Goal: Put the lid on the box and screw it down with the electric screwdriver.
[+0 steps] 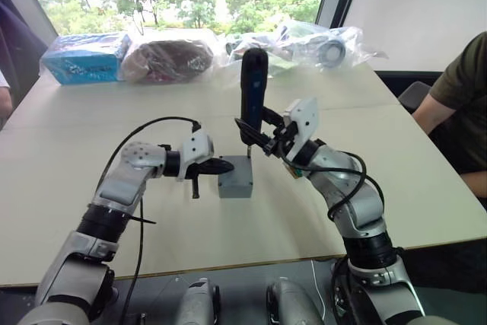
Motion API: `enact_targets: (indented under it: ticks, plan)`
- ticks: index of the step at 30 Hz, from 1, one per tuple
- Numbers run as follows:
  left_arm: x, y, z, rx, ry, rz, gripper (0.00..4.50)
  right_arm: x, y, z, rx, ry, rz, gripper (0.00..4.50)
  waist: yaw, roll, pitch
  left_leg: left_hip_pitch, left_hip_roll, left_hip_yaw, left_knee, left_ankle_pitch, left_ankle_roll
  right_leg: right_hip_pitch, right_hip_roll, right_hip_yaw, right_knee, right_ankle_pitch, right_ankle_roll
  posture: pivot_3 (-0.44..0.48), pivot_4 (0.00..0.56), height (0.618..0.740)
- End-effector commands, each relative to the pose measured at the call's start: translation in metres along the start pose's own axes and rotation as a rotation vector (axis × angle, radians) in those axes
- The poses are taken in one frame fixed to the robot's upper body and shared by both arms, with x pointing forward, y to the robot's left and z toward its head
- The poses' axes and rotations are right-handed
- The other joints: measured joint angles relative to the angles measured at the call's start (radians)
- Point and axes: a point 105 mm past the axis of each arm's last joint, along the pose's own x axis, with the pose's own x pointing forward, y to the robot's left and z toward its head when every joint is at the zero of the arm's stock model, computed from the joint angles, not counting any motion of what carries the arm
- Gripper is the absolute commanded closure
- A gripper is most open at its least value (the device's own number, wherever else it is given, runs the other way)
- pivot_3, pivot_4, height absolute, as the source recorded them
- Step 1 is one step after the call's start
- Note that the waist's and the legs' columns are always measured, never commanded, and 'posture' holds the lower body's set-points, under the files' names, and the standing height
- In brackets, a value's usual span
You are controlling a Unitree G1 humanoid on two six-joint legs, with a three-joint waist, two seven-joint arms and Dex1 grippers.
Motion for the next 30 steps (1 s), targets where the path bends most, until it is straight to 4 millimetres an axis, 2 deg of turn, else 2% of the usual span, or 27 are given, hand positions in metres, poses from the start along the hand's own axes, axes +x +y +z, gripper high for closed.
enact_targets:
  ticks: [1,13,19,30]
  plan:
    - [0.000,-0.005,-0.010,-0.011,0.048,-0.013,4.50,-0.009,0.008,-0.059,0.091,0.231,0.009,2.71,0.000,-0.001,-0.002,0.000,0.000,0.000,0.000,0.000,0.000,0.000,0.000,0.000,0.000,0.000,-0.001,0.000,0.150,0.740]
    - [0.002,-0.005,-0.010,-0.010,0.043,-0.008,4.50,-0.015,0.013,-0.075,0.179,0.320,0.011,2.71,0.000,-0.002,-0.016,0.003,0.001,0.000,-0.003,-0.001,0.001,0.002,-0.001,0.000,-0.002,-0.002,-0.003,0.000,0.150,0.740]
    - [0.003,-0.004,-0.010,-0.010,0.044,-0.007,4.50,-0.019,0.015,-0.084,0.162,0.385,0.022,2.71,0.000,-0.003,-0.021,0.015,0.002,0.000,-0.016,-0.001,0.001,0.012,-0.001,0.000,-0.013,-0.004,-0.007,0.000,0.150,0.740]
    - [0.003,-0.005,-0.011,-0.013,0.046,-0.008,4.50,-0.018,0.013,-0.083,0.172,0.390,0.016,2.71,0.000,-0.003,-0.024,0.015,0.002,-0.001,-0.018,-0.001,0.000,0.009,-0.006,-0.001,-0.016,-0.005,-0.007,0.000,0.150,0.740]
